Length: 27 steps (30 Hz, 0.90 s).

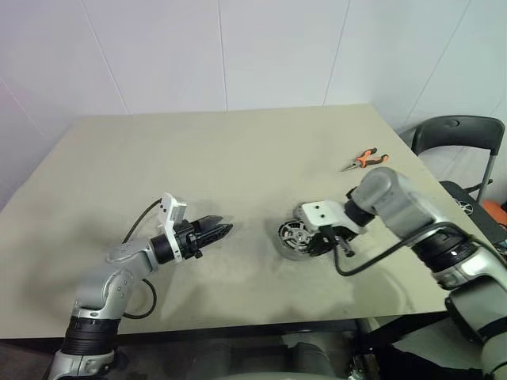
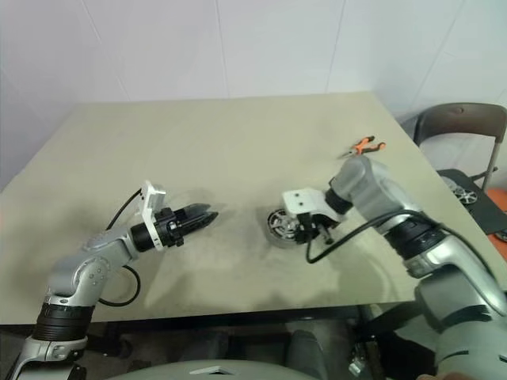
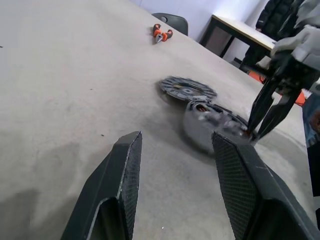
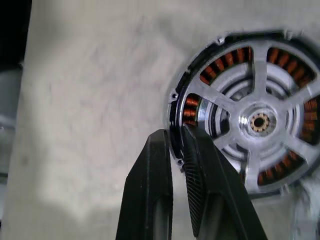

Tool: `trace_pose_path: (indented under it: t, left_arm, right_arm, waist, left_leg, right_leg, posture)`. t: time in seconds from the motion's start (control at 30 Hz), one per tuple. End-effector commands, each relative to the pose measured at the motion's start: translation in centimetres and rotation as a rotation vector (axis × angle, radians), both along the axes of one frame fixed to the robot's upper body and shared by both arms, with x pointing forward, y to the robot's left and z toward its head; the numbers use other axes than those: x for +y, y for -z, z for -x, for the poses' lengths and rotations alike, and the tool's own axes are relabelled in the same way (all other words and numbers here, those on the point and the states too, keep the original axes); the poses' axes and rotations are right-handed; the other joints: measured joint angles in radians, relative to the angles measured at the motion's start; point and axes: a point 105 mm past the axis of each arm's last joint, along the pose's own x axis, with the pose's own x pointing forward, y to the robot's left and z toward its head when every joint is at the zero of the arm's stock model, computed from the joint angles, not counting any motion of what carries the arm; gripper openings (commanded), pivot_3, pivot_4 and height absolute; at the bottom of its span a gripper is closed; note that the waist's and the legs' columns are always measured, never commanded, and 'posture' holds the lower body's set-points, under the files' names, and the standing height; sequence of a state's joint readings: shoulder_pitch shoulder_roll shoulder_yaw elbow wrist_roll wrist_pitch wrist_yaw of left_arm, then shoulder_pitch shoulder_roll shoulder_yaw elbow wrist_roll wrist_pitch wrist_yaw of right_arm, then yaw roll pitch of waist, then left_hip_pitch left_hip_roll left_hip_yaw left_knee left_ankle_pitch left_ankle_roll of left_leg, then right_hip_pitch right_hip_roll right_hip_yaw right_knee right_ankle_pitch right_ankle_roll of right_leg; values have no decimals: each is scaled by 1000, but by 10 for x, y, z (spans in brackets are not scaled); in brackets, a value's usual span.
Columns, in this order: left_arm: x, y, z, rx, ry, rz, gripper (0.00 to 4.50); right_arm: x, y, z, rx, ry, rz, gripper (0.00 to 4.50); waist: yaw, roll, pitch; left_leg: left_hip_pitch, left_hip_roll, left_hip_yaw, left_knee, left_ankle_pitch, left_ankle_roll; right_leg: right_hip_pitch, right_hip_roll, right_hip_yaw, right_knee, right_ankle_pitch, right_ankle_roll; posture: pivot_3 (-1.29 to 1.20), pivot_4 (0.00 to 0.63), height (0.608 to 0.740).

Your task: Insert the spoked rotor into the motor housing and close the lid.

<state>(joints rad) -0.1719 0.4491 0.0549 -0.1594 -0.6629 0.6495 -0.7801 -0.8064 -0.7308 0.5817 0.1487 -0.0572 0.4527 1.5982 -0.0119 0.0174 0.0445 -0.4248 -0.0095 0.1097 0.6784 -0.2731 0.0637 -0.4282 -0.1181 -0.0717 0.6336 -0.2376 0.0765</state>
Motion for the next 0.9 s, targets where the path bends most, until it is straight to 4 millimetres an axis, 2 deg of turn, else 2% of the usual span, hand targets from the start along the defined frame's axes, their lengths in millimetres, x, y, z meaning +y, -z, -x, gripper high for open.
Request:
trace_pose_path:
  t: [0.03, 0.13, 0.3, 0.53, 0.57, 0.67, 0.77, 0.9]
  left_arm:
    - [-3, -12, -1, -54, 1, 2, 2359]
    - [-1, -11, 1, -50, -9, 2, 2359]
    - [2, -6, 5, -42, -23, 3, 2359]
    - [5, -1, 7, -37, -28, 1, 2359]
    - [6, -1, 6, -38, -28, 0, 2359]
    - [8, -1, 5, -40, -26, -2, 2359]
    - [9, -2, 3, -40, -19, -5, 2359]
    - [11, -4, 0, -41, -13, -8, 2359]
  right_arm:
    - [19, -15, -20, -18, 118, -49, 81]
    - [33, -14, -34, 16, 221, -70, 81]
    - [42, -15, -50, 37, 321, -91, 81]
    - [47, -15, -45, -9, 213, -129, 81]
    - [46, -14, -43, -2, 210, -128, 804]
    - [44, -14, -35, 42, 212, -120, 1711]
    - [46, -29, -23, 61, 140, -169, 1711]
    - [44, -50, -1, -71, -79, -180, 1711]
  waist:
    - [-7, 0, 0]
    - [-9, 0, 0]
    - [-9, 0, 0]
    - [-5, 0, 0]
    - [-5, 0, 0]
    - [-2, 0, 0]
    - [0, 0, 0]
    - [2, 0, 0]
  left_leg:
    - [0, 0, 0, 0, 0, 0]
    - [2, 0, 0, 1, 0, 0]
    - [7, 1, -1, 2, 1, -1]
    - [9, 1, -1, 2, 1, -1]
    - [9, 1, -1, 2, 1, -1]
    - [8, 1, -1, 2, 1, -1]
    - [1, 1, -1, 1, 1, -2]
    - [-3, 1, -1, 1, 1, -2]
  right_leg:
    - [0, 0, 0, 0, 0, -1]
    - [-1, 0, -1, 0, 5, -3]
    - [-1, 0, -4, -1, 10, -3]
    - [-2, 0, -6, -2, 16, -3]
    - [-3, 0, -6, -2, 16, -3]
    - [-4, 0, -6, -2, 16, -3]
    - [-11, -1, -6, -2, 16, -2]
    - [-13, -1, -7, -3, 16, -2]
  posture:
    - [0, 0, 740]
    - [0, 0, 740]
    - [0, 0, 740]
    - [0, 0, 740]
    - [0, 0, 740]
    - [0, 0, 740]
    - [0, 0, 740]
    - [0, 0, 740]
